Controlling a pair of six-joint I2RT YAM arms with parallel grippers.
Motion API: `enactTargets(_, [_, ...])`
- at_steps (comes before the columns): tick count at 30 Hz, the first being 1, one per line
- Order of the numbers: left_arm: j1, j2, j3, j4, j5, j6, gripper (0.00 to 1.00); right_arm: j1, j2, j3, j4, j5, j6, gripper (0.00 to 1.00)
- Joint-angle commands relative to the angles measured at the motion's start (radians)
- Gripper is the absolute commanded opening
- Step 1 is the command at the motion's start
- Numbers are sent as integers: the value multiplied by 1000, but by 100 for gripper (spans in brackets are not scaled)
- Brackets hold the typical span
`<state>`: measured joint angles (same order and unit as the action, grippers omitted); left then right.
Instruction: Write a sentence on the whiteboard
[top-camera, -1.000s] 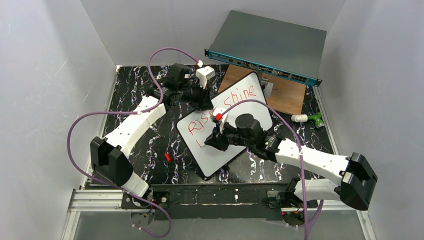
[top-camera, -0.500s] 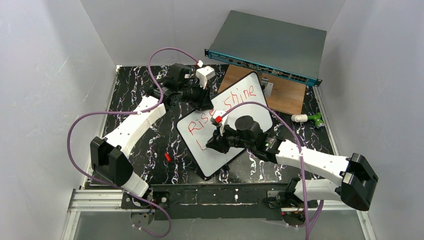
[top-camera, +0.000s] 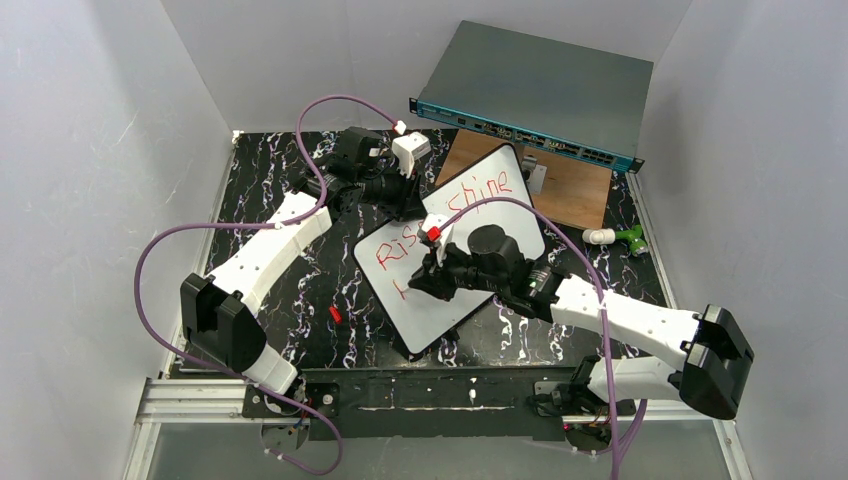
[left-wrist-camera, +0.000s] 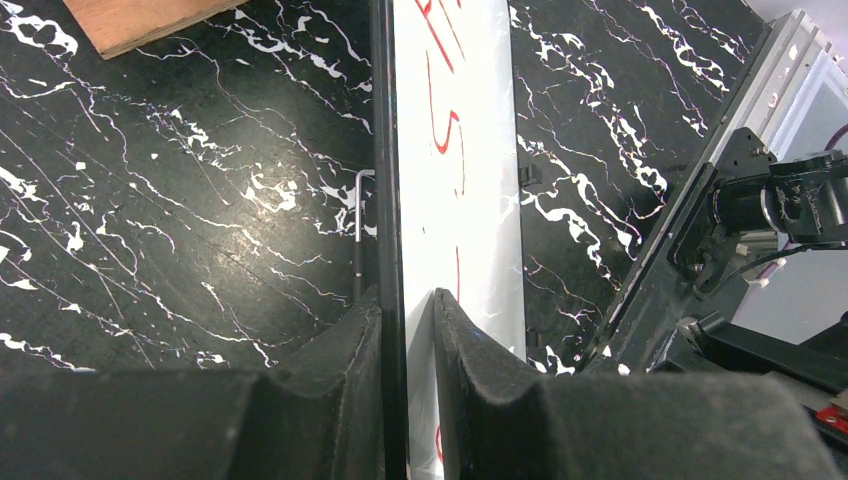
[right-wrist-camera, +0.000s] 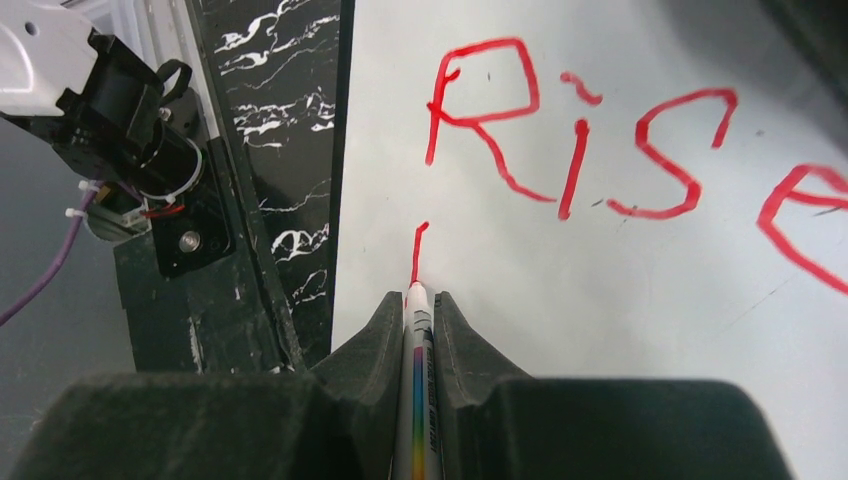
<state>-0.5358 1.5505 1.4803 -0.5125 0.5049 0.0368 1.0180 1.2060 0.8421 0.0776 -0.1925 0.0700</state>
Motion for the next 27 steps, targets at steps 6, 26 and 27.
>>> enactTargets(6, [-16, -12, 3, -46, 6, 50, 0, 6, 19, 84, 31, 54, -44, 1])
enactTargets(26, [-16, -15, 5, -48, 6, 52, 0, 7, 13, 70, -40, 239, -67, 1])
enactTargets(27, [-16, -14, 5, -47, 5, 52, 0, 7, 12, 67, -43, 242, -67, 1])
